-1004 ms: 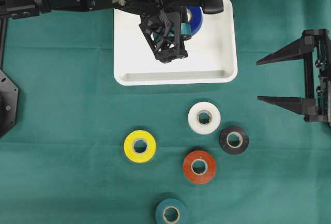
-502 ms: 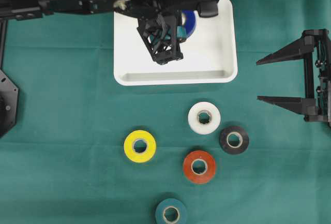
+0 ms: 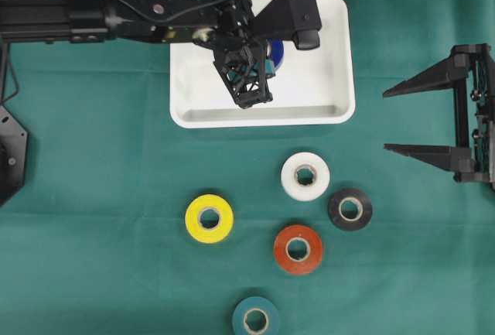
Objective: Pick up the tape from a random location and place it into the white case.
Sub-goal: 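Carry the blue tape over the white tray with the left gripper, then lower the blue tape into the tray and open the left gripper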
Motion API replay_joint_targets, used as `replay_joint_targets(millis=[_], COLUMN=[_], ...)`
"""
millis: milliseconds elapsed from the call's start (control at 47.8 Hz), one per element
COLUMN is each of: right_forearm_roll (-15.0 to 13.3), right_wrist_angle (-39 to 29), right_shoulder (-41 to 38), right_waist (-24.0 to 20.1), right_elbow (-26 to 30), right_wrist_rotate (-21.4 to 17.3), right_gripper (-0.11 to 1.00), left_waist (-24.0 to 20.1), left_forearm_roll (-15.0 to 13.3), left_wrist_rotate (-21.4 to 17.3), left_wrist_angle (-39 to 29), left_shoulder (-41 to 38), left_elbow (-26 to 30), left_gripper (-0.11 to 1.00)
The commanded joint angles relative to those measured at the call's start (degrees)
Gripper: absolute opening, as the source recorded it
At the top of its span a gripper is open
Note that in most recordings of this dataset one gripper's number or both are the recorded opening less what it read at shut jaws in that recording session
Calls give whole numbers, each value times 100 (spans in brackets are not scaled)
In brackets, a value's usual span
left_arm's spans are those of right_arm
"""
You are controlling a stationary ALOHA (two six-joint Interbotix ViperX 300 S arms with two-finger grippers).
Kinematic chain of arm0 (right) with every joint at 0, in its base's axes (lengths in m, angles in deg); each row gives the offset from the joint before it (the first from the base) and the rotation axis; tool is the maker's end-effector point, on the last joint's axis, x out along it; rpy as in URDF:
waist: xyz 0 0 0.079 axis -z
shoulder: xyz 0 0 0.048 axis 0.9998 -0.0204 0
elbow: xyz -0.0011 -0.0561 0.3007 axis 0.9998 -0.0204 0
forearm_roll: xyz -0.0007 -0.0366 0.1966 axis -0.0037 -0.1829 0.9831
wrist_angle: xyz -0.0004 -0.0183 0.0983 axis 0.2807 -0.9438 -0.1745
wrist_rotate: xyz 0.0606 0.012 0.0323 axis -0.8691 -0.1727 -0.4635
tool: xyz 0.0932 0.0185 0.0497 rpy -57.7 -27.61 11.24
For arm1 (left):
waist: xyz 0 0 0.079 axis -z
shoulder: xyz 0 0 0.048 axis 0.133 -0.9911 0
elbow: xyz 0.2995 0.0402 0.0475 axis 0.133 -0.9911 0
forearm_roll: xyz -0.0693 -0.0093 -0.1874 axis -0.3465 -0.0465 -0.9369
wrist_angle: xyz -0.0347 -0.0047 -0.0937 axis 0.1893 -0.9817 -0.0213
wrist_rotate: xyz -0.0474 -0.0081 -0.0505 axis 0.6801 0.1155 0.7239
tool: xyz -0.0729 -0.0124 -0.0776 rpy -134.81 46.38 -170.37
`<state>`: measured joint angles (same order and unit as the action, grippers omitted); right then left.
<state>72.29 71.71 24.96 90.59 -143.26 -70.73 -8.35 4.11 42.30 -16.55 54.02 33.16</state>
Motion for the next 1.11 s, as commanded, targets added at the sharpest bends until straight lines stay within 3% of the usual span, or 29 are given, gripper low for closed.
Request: replay_joint_targets(millis=[0,1087], right_forearm_roll=[-9,-9], right_wrist_angle=[44,44], right_shoulder=[-26,-62], right_waist=[9,9], right_elbow=[141,141], right_wrist_rotate=[0,-9], right_gripper=[92,92], left_waist=[-18,-79], left_forearm_roll=[9,-9], left_wrist_rotate=[-18,-9], left_wrist_angle=[62,167], left_shoulder=[26,-290], left_elbow=[79,70], left_gripper=[22,23])
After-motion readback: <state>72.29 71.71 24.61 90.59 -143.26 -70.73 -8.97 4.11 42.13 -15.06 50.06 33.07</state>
